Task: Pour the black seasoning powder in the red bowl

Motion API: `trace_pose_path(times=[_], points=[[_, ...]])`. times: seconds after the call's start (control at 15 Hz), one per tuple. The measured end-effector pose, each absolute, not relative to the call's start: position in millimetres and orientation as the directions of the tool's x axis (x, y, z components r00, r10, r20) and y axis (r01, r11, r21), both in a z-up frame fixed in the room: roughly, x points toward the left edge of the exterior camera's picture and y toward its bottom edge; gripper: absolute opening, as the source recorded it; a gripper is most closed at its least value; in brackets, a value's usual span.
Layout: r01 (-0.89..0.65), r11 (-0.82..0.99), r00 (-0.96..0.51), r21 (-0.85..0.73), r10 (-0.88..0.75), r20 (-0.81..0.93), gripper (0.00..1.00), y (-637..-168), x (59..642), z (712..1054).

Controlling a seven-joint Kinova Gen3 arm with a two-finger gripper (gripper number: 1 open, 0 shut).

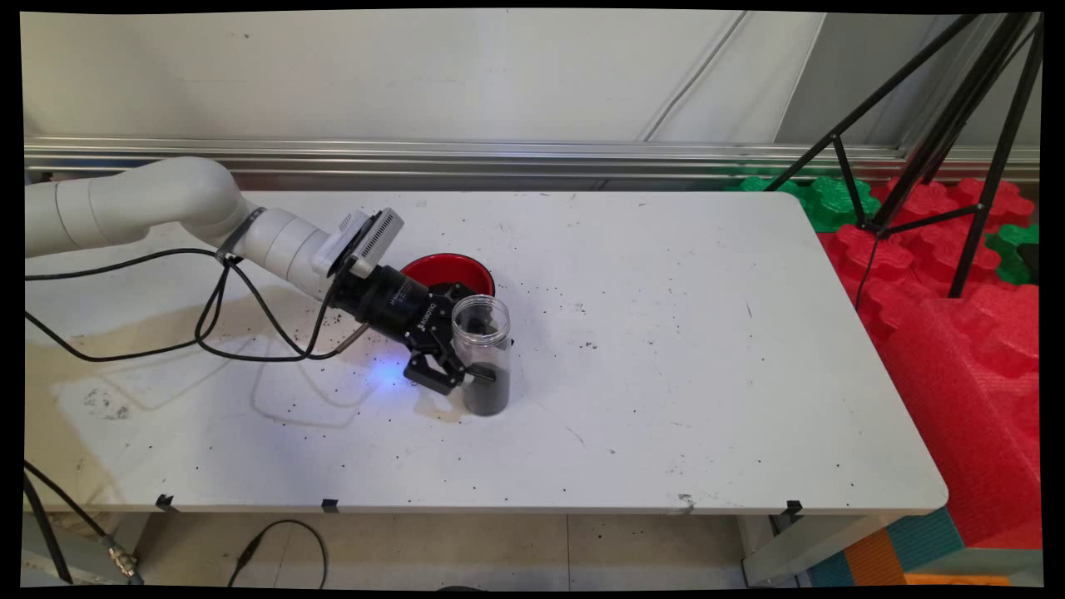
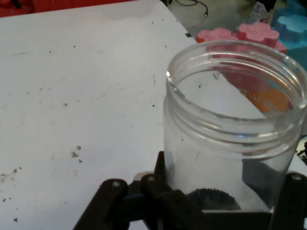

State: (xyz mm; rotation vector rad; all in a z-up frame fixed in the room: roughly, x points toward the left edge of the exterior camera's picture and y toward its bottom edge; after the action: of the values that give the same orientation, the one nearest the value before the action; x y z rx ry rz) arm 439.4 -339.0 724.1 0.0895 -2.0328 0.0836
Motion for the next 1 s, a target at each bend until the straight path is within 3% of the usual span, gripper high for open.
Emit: trace_pose_path(times=[1.0], points=[[-0.115,0.993,-0.436,-0.032,-0.021,0.9,0.0,-341.7,441.2,735.2]])
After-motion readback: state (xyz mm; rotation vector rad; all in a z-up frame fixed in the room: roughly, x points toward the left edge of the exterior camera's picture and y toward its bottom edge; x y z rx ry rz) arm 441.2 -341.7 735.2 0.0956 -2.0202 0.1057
